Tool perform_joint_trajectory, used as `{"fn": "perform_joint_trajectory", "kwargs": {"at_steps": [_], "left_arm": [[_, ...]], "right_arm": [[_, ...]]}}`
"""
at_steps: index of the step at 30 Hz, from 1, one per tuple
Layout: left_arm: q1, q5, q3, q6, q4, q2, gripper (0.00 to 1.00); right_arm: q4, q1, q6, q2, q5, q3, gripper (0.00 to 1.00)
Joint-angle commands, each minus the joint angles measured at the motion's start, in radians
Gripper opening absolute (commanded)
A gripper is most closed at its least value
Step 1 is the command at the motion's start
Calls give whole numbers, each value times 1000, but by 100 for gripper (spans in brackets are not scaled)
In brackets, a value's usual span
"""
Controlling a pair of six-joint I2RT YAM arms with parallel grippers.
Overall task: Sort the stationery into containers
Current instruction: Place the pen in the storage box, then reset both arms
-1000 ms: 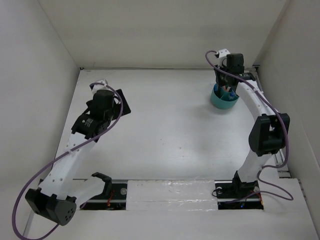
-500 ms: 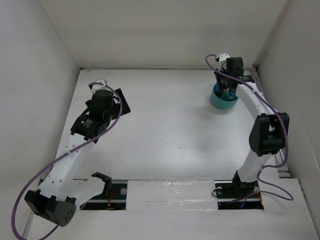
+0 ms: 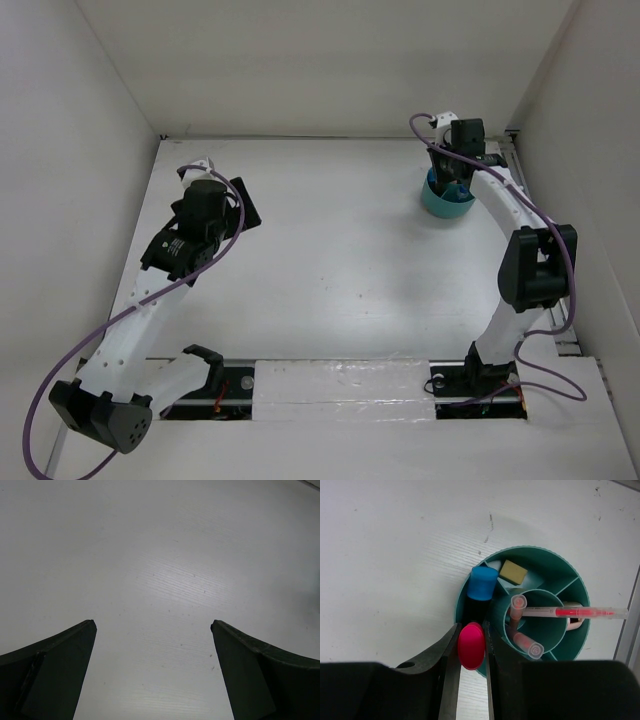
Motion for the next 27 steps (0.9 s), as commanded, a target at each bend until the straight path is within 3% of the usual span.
{"fn": "perform_joint_trajectory", "kwargs": {"at_steps": [1,7,14,18,21,22,23,27], "left_arm": [[4,8,24,14,2,-21,100],[4,8,24,14,2,-21,100],[4,17,24,14,2,-21,100],[4,17,35,14,2,-21,100],[4,17,56,5,-7,-21,100],[4,8,67,4,-7,-21,100],[4,8,67,4,-18,-21,100],[4,-50,133,4,-76,-31,100]], "right_arm": [[50,9,7,-19,18,3,25],[40,20,7,-49,29,16,38],[40,29,7,-67,27,25,41],[29,61,7,-111,4,64,53],[8,115,7,-168,32,103,55],[8,128,7,-188,42,114,66],[8,151,7,-209,42,114,100],[-2,211,33,-372,73,66,100]]}}
